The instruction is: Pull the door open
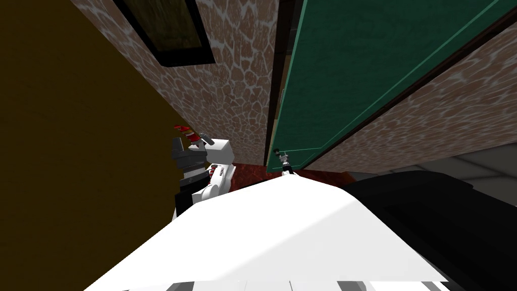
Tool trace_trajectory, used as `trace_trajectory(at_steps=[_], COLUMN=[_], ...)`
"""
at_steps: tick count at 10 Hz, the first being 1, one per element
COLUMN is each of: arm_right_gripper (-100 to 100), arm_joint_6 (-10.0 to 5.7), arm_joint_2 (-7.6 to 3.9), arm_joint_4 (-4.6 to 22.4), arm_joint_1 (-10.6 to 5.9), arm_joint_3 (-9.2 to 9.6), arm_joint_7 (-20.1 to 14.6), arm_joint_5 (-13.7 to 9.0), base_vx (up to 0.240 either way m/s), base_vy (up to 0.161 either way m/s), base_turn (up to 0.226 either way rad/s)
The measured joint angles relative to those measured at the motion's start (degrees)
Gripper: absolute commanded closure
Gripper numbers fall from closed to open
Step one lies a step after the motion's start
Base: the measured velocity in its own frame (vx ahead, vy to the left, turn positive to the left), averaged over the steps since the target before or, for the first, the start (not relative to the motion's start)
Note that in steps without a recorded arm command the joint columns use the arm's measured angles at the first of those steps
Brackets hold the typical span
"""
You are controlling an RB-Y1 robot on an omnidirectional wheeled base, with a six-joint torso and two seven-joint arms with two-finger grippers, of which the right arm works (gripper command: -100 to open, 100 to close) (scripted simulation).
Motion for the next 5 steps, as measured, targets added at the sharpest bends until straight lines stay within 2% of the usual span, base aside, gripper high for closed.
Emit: trace_trajectory(at_steps=[2,4,5], arm_right_gripper=[-100,-100,-100], arm_joint_6=[0.32,-0.26,0.83], arm_joint_2=[0.3,0.45,0.36], arm_joint_4=[-1.7,-0.4,-2.8], arm_joint_1=[1.18,0.51,1.77], arm_joint_3=[0.22,0.99,0.9], arm_joint_7=[-1.2,-4.5,-4.9], arm_joint_5=[-0.8,-2.2,-2.4], base_vx=[-0.054,-0.038,-0.043], base_vy=[-0.021,-0.01,0.001], base_turn=[0.054,0.015,0.007])
